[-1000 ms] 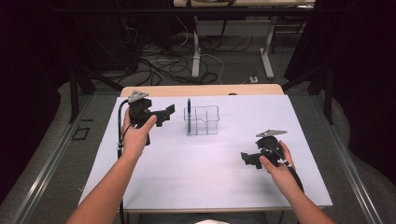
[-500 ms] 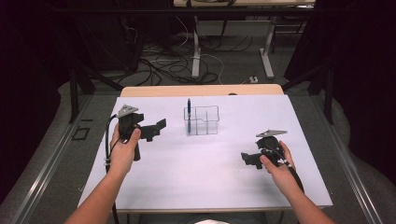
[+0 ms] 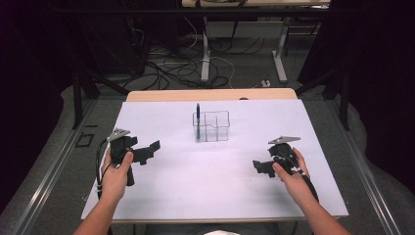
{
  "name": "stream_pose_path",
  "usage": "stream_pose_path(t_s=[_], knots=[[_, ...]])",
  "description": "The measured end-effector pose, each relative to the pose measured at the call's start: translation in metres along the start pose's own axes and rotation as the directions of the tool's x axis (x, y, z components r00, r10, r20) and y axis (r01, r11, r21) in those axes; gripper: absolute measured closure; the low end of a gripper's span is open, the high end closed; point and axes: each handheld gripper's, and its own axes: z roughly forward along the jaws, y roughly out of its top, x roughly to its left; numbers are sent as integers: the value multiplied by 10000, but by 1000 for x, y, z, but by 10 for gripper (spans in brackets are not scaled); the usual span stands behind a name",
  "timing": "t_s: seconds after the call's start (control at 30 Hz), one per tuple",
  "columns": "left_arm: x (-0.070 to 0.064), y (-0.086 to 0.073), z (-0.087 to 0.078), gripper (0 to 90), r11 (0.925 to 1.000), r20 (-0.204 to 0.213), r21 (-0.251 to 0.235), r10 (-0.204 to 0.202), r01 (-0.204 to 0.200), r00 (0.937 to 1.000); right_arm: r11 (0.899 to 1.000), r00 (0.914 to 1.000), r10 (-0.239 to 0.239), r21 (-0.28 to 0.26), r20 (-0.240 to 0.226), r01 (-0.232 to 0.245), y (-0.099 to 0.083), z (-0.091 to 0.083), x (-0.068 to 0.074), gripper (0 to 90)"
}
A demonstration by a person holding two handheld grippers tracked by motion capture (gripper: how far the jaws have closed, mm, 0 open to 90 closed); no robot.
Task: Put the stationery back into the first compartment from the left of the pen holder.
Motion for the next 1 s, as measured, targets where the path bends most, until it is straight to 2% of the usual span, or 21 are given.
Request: stream_pose_path(t_s=[0.13, 0.23, 0.4, 0.5, 0.57, 0.73, 1.0], knots=[[7, -7, -1, 21, 9999, -248, 35, -146, 147, 9996, 10000, 10000, 40, 42, 25, -40, 0, 1, 0, 0], [11, -13, 0, 24, 9991, -368, 61, -426, 429, 9984, 10000, 10000, -8, 38, 37, 8, 0, 1, 0, 0], [16, -19, 0, 27, 9981, -520, 245, -548, 561, 9971, 10000, 10000, -16, 51, 45, 15, -1, 1, -1, 0], [19, -22, 1, 28, 9983, -597, 270, -502, 519, 9970, 9999, 10000, 40, 116, 19, -40, -1, 2, -1, 0], [21, -23, 1, 29, 9976, -620, 340, -588, 610, 9963, 9999, 10000, -81, 81, 20, 81, -1, 2, -2, 0], [22, -25, 2, 30, 9955, -605, 501, -773, 804, 9952, 9999, 10000, -39, 120, 13, 39, -1, 3, -2, 0], [22, -26, 6, 32, 9954, -613, 684, -625, 667, 9962, 9999, 10000, -78, 99, 27, 77, -1, 3, -4, 0]])
